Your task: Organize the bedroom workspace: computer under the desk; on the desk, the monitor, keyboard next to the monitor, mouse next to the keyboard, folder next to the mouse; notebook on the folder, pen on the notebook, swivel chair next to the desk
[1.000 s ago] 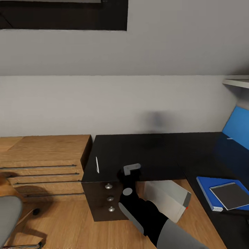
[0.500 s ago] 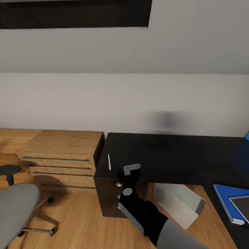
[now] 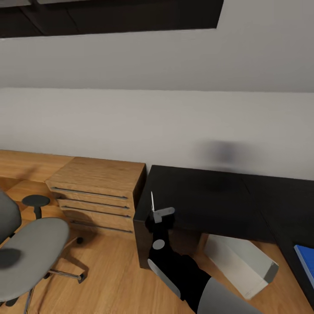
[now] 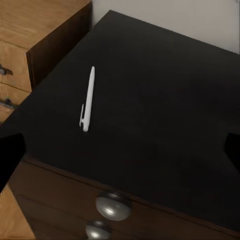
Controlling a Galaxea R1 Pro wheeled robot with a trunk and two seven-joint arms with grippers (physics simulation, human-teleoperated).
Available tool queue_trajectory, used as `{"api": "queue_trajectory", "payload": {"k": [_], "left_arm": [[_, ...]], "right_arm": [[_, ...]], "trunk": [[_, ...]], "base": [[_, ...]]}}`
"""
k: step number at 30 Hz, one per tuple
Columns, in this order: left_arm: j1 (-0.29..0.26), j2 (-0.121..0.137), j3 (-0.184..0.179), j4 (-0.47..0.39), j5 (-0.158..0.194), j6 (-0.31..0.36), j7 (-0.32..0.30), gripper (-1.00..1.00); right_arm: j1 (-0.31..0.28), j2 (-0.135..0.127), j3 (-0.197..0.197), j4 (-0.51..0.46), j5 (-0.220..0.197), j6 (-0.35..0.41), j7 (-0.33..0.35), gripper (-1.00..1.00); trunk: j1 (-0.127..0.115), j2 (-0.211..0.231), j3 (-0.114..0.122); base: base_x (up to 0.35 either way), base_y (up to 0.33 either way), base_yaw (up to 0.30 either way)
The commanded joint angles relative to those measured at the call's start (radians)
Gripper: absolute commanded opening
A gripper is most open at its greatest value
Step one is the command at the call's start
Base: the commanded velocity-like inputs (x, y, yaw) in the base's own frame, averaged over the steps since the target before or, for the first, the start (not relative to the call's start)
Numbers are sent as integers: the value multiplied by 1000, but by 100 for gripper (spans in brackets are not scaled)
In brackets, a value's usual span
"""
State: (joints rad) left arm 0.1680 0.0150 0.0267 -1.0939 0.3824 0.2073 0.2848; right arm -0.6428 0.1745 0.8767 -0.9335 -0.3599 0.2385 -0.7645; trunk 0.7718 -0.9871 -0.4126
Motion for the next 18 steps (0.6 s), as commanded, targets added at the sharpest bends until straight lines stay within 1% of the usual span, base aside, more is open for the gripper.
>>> {"api": "queue_trajectory", "payload": {"k": [1,10,18], "left_arm": [[1,0,-1,-3,9,4,5,100],[1,-1,-2,0,9,4,5,100],[1,-1,-3,3,9,4,5,100]], "right_arm": [[-2,0,5,-1,-4,7,-7,100],[-2,-1,8,-1,-4,7,-7,100],[-2,-3,8,-1,-3,7,-7,100]], "trunk": [[0,-1,-2],[0,-1,-10],[0,-1,-18]], "base": [[0,0,241],[0,0,235],[0,0,207]]}}
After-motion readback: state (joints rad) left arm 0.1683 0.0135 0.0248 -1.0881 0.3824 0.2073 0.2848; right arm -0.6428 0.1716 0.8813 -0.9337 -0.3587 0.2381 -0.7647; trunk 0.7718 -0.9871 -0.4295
